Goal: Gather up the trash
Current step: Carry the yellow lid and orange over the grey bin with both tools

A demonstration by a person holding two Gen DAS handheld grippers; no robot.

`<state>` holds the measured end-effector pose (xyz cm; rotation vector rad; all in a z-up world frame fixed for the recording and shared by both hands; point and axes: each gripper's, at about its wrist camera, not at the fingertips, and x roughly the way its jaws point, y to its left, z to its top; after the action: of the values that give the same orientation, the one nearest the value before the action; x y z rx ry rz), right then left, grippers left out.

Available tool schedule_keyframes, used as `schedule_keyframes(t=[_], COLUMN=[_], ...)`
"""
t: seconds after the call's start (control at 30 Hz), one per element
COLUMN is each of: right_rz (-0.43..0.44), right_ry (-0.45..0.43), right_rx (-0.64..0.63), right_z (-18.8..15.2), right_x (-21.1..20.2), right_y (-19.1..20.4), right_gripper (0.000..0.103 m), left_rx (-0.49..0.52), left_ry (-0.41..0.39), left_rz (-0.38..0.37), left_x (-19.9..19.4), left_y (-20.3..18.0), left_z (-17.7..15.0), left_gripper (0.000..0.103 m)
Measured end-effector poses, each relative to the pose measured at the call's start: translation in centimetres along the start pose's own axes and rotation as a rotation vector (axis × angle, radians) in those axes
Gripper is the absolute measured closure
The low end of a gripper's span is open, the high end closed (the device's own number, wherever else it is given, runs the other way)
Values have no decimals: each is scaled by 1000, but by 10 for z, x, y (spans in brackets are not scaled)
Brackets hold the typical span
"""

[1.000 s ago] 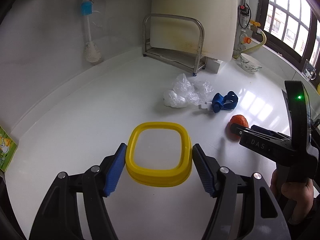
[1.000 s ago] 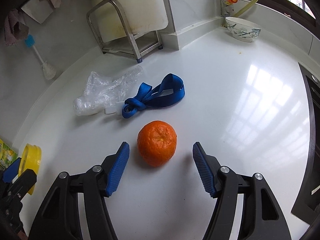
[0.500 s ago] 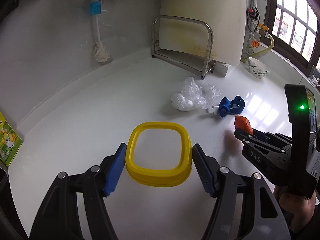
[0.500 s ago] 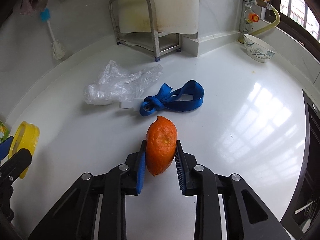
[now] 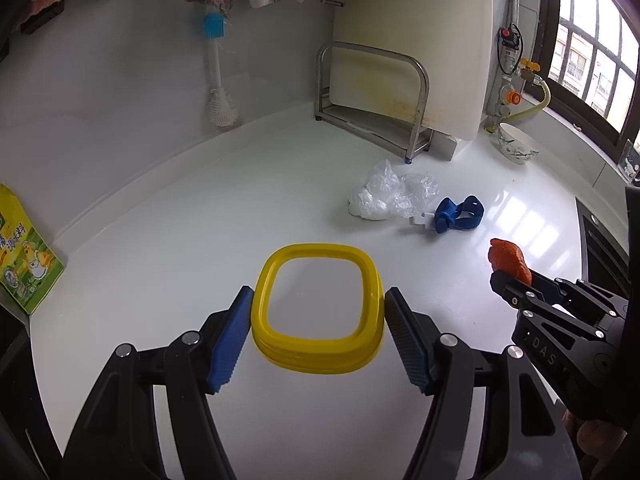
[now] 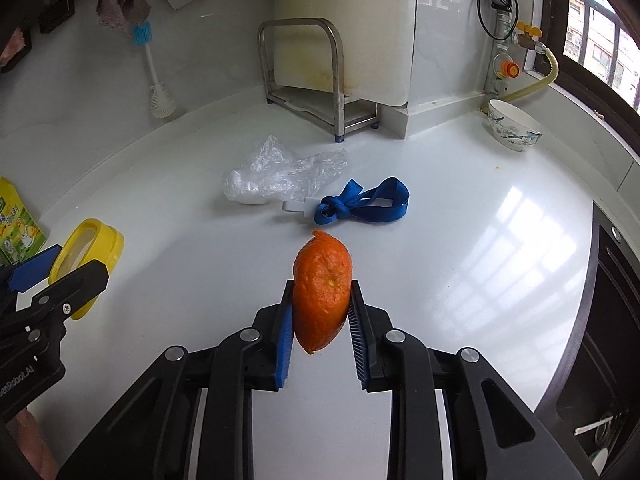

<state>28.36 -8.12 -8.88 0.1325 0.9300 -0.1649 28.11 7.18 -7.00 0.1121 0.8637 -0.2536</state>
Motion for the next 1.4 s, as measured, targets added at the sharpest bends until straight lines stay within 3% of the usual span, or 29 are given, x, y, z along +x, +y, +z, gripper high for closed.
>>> schedule_keyframes(t=[0.4,0.87,1.4], right_rz=[49,104,164], right_ry=[-26,-2,112], right_rx=[16,5,-5], right_z=[-44,-123,-228], right_x=[-69,-150,-181], right_y=[-25,-82,-136], right_gripper=[79,79,79], left_rx=[9,0,11], left_ry=[-2,42,129], left_rz=[45,21,-24], left_x=[-58,-118,-146], left_y=[-29,-108,-190], left_z=[-28,-95,-185], left_gripper=[38,38,38])
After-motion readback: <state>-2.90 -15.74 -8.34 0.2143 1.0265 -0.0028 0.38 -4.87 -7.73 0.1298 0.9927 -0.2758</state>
